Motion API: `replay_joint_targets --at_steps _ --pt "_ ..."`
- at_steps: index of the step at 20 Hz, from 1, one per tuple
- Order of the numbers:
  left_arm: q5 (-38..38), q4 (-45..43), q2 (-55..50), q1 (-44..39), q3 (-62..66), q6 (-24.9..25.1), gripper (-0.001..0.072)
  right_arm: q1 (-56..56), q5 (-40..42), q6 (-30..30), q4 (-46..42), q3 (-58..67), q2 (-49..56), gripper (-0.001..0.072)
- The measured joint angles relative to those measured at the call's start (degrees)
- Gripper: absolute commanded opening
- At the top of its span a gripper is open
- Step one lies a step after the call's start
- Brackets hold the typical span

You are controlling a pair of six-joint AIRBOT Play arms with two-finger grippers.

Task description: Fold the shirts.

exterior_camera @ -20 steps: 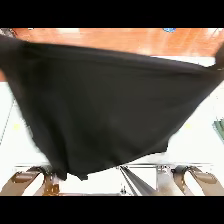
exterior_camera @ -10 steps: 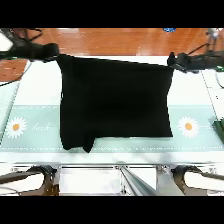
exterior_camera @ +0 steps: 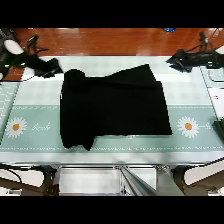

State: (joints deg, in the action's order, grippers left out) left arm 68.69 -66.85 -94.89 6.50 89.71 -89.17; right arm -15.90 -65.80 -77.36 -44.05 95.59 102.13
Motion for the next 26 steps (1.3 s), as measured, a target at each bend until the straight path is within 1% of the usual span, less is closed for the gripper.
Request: replay_joint_targets --at_steps 2,4,5,7,10,13,16,20,21,22,23,26 --pt "6.4 -0.5 2.1 4.7 -2.1 0.6 0.0508 -3.5 -5.7 0.0 -3.0 -1.1 -2.6 0.0408" --pt "9.9 -0.9 6.9 9.4 -8.2 1.5 0.0507 -6.8 -9.0 -0.1 -7.1 -6.6 -7.6 0.0408" --pt "10.2 -0.9 10.1 11.7 -12.9 1.8 0.0507 -8.4 -9.0 -0.2 -8.6 -11.4 -11.1 0.0408" --pt "9.5 0.8 17.1 16.3 -24.2 2.7 0.0507 -11.0 -6.5 0.2 -9.0 -23.1 -18.6 0.0408" --pt "6.2 8.7 26.8 22.4 -42.9 6.0 0.0507 -13.5 -0.5 3.0 -5.3 -40.7 -30.2 0.0408" --pt "2.8 15.3 32.3 26.0 -57.2 8.6 0.0508 -14.4 3.0 5.4 -1.2 -52.7 -38.8 0.0408" --pt "0.4 18.2 34.3 27.3 -65.7 9.7 0.0507 -14.8 3.3 6.7 0.7 -58.1 -43.3 0.0408" --pt "-0.7 22.1 35.3 27.9 -72.7 10.8 0.0506 -15.0 2.2 7.3 1.8 -60.4 -45.4 0.0408" --pt "-1.0 23.6 35.4 27.9 -74.1 11.5 0.0493 -15.0 2.0 7.3 1.9 -60.6 -45.6 0.0408" --pt "-1.7 24.9 35.4 27.9 -75.2 12.4 0.0282 -15.0 1.9 7.4 2.1 -60.8 -45.7 0.0409" --pt "-3.4 26.2 35.4 27.7 -76.1 13.4 0.0022 -15.1 1.7 7.5 2.3 -61.0 -45.9 0.0409" --pt "-5.7 28.5 35.5 27.5 -76.9 15.8 0.0025 -17.1 1.4 7.5 2.0 -61.2 -46.1 0.0409"
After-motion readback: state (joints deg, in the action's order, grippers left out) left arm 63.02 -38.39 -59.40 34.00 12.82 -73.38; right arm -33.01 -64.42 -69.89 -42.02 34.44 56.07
